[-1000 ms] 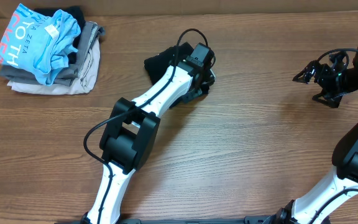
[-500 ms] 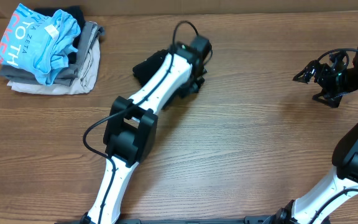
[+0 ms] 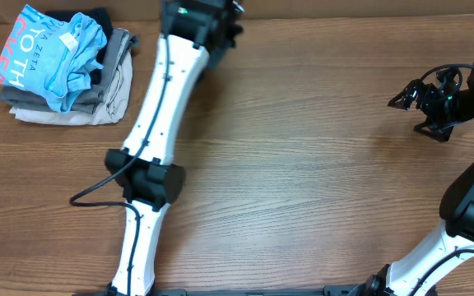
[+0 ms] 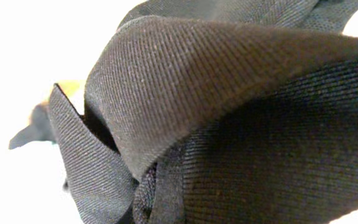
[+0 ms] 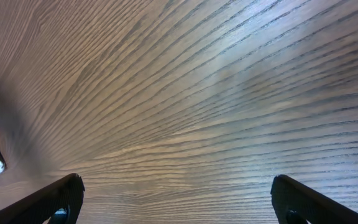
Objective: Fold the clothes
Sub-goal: 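Carry the bundle with the left gripper toward the clothes stack upper left, then lower the bundle onto the clothes stack and open the left gripper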
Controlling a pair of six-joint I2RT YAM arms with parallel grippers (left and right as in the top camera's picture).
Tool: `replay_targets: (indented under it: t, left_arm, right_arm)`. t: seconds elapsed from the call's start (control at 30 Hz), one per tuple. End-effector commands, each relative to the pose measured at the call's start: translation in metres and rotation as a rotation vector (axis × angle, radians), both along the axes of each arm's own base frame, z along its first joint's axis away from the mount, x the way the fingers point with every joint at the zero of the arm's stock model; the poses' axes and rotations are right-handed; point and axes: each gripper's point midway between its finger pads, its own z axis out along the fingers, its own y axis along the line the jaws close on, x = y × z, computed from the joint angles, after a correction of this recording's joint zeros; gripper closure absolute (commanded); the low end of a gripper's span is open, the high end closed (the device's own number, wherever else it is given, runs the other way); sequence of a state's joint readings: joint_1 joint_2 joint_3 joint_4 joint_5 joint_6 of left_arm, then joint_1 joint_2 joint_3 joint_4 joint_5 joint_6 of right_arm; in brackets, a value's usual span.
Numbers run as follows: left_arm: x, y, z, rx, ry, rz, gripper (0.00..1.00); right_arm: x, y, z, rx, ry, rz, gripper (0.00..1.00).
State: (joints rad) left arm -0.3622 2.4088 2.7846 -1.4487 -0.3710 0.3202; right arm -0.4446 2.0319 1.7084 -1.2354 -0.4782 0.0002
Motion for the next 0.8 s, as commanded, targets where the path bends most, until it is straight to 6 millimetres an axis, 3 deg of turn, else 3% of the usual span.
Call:
replay_targets:
  t: [0.0, 0.27, 0.4, 0.57, 0.6, 0.77]
  left_arm:
    - [0.013, 0.064, 0.049, 0.049, -0.15, 0.151, 0.96]
    - [0.029, 0.172, 0.115, 0.09, -0.37, 0.317, 0.96]
    - [0.035, 0.223, 0.137, 0.139, -0.448, 0.36, 0.96]
    - [0.031, 0.277, 0.134, 0.133, -0.429, 0.356, 0.97]
    - [0.027, 0.301, 0.133, 0.101, -0.433, 0.37, 0.96]
    - [0.015, 0.351, 0.131, 0.009, -0.448, 0.38, 0.96]
  right_arm:
    - [0.004, -0.003, 0.016, -0.027, -0.044, -0.001, 0.0]
    - [0.002, 0.002, 0.016, -0.02, -0.03, 0.006, 0.0]
    - [0.001, 0.007, 0.016, -0.016, -0.019, 0.017, 0.0]
    - [0.0, 0.013, 0.016, -0.013, -0.014, 0.03, 0.0]
    - [0.001, 0.015, 0.016, -0.013, -0.015, 0.036, 0.0]
    - [0.004, 0.025, 0.016, -0.014, -0.018, 0.058, 0.0]
